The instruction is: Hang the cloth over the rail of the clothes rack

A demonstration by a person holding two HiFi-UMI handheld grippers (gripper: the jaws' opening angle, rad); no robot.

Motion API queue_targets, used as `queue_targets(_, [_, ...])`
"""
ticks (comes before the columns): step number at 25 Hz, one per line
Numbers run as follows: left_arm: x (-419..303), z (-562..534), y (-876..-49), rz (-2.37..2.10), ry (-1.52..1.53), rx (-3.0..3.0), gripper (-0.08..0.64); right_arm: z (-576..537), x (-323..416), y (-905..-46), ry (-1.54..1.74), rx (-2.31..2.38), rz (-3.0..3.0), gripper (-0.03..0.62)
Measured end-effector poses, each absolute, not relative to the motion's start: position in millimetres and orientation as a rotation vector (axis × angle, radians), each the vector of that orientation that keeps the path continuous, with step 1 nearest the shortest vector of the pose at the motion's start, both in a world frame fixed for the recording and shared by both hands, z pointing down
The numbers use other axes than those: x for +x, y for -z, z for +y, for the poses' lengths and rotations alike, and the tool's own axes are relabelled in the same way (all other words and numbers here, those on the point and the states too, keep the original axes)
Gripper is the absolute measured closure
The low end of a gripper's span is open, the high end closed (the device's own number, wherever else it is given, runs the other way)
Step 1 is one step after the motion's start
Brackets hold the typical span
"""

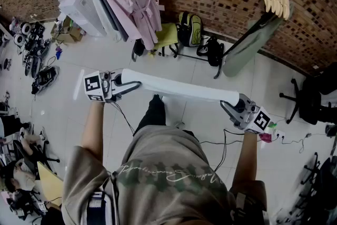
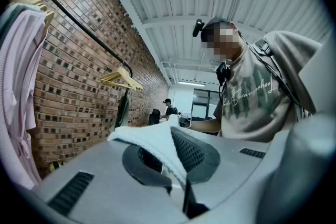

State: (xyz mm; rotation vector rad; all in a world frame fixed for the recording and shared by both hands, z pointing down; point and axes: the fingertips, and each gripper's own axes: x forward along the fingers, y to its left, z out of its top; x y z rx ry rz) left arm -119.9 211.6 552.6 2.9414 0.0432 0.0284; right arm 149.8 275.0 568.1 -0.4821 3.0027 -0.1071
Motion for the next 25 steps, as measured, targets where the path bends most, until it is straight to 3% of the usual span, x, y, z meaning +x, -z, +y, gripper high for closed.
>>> queue_targets(11, [-117.3,122.9,-558.0,0.102,0.019,2.903,0.545,188.9,145.9,-546.1,0.015,-0.541,3.0,0.574])
queue_targets(25, [-132.4,-50.8,-508.3,0.18,0.034,2.965,0.545,20.3,132.7,-507.5,0.03,-0.584,2.974,0.574])
